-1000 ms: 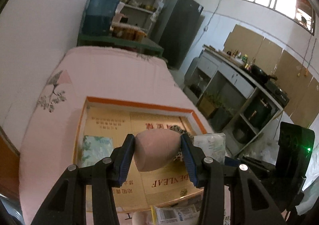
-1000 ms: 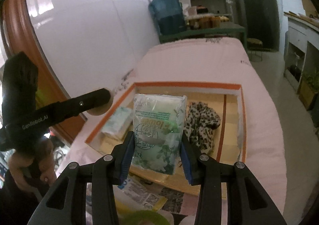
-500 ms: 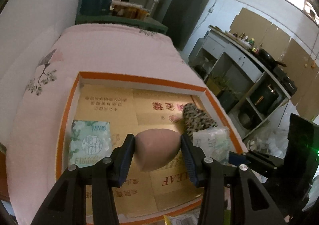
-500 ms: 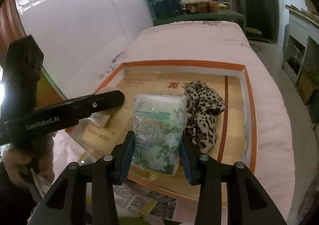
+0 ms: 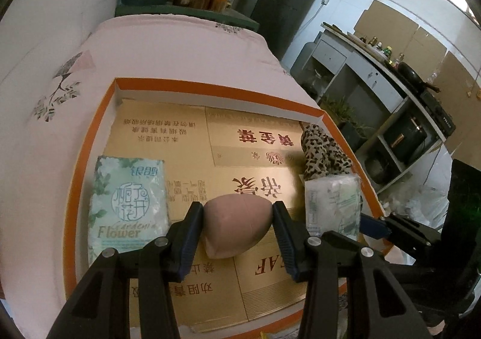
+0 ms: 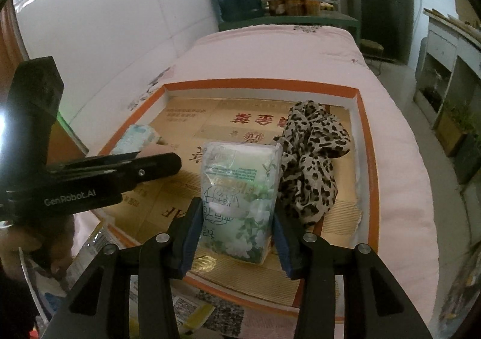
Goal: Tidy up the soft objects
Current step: 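Lower the sponge and tissue pack into the box and open both tools, then move both tools back from the box to the pile of items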
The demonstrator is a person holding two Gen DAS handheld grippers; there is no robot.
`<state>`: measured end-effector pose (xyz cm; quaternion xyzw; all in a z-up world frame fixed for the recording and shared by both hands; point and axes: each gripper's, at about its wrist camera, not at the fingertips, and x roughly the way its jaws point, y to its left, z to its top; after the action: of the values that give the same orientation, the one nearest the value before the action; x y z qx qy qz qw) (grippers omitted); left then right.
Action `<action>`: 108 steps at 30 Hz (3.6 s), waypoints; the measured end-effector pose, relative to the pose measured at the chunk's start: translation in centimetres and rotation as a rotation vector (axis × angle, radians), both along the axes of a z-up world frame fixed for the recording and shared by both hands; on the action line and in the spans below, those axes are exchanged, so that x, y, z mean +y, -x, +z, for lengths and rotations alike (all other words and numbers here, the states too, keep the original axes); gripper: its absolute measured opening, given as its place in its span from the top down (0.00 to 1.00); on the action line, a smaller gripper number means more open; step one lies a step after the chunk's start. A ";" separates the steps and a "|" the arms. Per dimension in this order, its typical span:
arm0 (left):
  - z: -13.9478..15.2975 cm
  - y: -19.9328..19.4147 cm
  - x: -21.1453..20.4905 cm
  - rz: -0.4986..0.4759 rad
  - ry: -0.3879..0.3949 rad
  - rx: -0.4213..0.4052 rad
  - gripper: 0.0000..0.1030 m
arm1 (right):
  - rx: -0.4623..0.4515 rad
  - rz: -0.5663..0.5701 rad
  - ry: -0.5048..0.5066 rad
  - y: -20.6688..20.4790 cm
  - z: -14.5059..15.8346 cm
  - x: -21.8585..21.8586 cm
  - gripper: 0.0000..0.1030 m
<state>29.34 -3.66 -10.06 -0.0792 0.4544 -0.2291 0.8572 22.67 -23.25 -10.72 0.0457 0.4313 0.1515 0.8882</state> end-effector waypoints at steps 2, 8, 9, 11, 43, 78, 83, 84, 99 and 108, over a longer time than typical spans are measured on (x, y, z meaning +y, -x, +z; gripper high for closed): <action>0.0 -0.1 0.1 -0.002 0.003 0.006 0.53 | 0.004 -0.001 -0.008 0.0 0.0 -0.1 0.55; 0.0 -0.2 0.3 -0.001 0.018 0.021 0.53 | 0.009 -0.003 -0.027 0.0 -0.2 -0.4 0.54; 0.1 -0.2 0.3 -0.001 0.017 0.017 0.52 | 0.009 -0.003 -0.030 0.0 -0.2 -0.4 0.54; 0.2 -0.1 0.4 0.001 0.018 0.010 0.52 | 0.007 -0.003 -0.033 0.0 -0.1 -0.4 0.53; 6.2 6.1 2.6 0.105 0.006 -0.176 0.37 | -0.084 -0.033 -0.043 4.7 3.0 -1.2 0.39; 9.9 17.6 2.9 0.188 -0.061 -0.328 0.38 | -0.178 -0.052 -0.037 13.7 7.6 -1.3 0.39; 9.9 18.9 3.1 0.209 -0.067 -0.329 0.38 | -0.180 -0.051 -0.038 14.6 7.7 -1.2 0.39; 9.8 19.1 3.2 0.212 -0.070 -0.330 0.37 | -0.180 -0.051 -0.038 14.5 7.7 -1.2 0.39; 8.8 23.7 3.7 0.244 -0.089 -0.321 0.37 | -0.187 -0.066 -0.032 19.2 7.3 -0.5 0.39; 7.8 25.8 4.3 0.250 -0.079 -0.305 0.37 | -0.175 -0.083 -0.035 21.6 6.6 -0.4 0.39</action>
<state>3.51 0.59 -2.27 -0.0656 0.3145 -0.1121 0.9403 1.09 -23.69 -4.15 0.0656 0.3471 0.1254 0.9271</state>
